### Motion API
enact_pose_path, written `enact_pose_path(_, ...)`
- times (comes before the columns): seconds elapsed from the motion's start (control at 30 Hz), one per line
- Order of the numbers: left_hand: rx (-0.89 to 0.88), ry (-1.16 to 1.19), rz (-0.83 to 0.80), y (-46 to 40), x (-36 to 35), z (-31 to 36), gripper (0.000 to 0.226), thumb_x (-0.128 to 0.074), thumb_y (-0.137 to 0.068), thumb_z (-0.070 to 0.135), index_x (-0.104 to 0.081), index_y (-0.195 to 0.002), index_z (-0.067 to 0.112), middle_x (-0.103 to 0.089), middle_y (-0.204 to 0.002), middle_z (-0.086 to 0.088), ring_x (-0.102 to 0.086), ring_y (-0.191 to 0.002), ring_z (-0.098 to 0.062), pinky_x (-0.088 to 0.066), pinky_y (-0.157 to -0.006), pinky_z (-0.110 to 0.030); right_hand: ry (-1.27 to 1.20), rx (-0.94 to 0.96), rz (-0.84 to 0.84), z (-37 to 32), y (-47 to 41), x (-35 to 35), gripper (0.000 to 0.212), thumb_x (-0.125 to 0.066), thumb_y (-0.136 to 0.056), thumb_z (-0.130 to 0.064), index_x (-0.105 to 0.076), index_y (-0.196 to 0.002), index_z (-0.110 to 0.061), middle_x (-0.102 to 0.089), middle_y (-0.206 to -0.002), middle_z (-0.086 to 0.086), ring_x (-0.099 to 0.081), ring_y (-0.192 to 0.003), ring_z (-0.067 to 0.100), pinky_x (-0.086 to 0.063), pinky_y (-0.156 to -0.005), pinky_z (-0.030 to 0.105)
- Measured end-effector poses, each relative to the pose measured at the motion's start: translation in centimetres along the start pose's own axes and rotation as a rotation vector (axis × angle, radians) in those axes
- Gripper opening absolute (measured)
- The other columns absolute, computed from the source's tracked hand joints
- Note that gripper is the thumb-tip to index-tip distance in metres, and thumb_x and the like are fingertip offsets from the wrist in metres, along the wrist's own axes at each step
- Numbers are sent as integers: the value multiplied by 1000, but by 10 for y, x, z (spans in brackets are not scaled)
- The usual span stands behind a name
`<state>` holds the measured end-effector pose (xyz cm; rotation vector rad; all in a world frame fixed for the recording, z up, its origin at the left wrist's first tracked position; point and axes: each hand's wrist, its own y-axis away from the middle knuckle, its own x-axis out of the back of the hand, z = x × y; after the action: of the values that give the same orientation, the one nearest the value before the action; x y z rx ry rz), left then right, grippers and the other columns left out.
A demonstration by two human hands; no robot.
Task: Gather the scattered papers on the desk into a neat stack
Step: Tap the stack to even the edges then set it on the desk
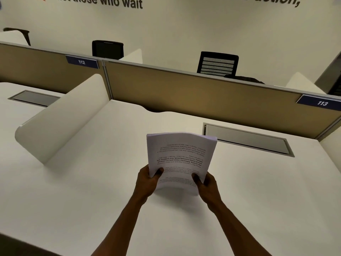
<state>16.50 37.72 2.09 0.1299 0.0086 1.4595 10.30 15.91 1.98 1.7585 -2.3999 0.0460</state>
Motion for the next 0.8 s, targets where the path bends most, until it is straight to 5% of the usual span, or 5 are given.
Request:
enact_pose_path(0.1, -60, -25, 23, -1, 6, 18, 26, -70, -90, 32, -64, -115, 35, -73, -113, 8, -69, -105, -22, -62, -86, -38, 58, 52, 11, -14, -5, 9, 21, -62, -97, -21, -67, -106, -39, -73, -104, -16, -69, -91, 0, -55, -68, 13)
enact_pose_path(0.27, -412, -294, 355, -16, 27, 73, 89, -80, -78, 42, -35, -151, 21, -46, -147, -1, -49, -132, -17, -46, -102, -28, 292, 186, -21, -42, -23, 32, 18, -63, -96, -19, -70, -110, -27, -71, -96, -13, -65, -86, -9, -50, -72, 14)
enact_pose_path(0.4, -630, -623, 336, -24, 40, 132, 114, -68, -71, 71, -12, -159, 26, -19, -165, 1, -17, -153, -18, -19, -120, -30, 476, 293, -83, -65, -34, 42, 23, -61, -97, -18, -71, -117, -21, -70, -98, -7, -66, -83, 9, -49, -70, 16)
enact_pose_path(0.57, -530, -648, -167, -32, 46, 166, 70, -79, -71, 51, -58, -134, 30, -72, -119, 4, -69, -102, -18, -58, -94, -43, 670, 397, -157, -91, -42, 44, 22, -57, -97, -22, -72, -113, -26, -69, -91, -11, -64, -78, 16, -45, -65, 16)
enact_pose_path(0.8, -385, -510, -186, -34, 48, 129, 30, -75, -75, 41, -79, -99, 24, -76, -88, 10, -72, -77, -8, -52, -66, -21, 806, 385, -258, -105, -40, 51, 20, -58, -94, -22, -72, -109, -26, -75, -99, -5, -65, -82, 15, -44, -68, 20)
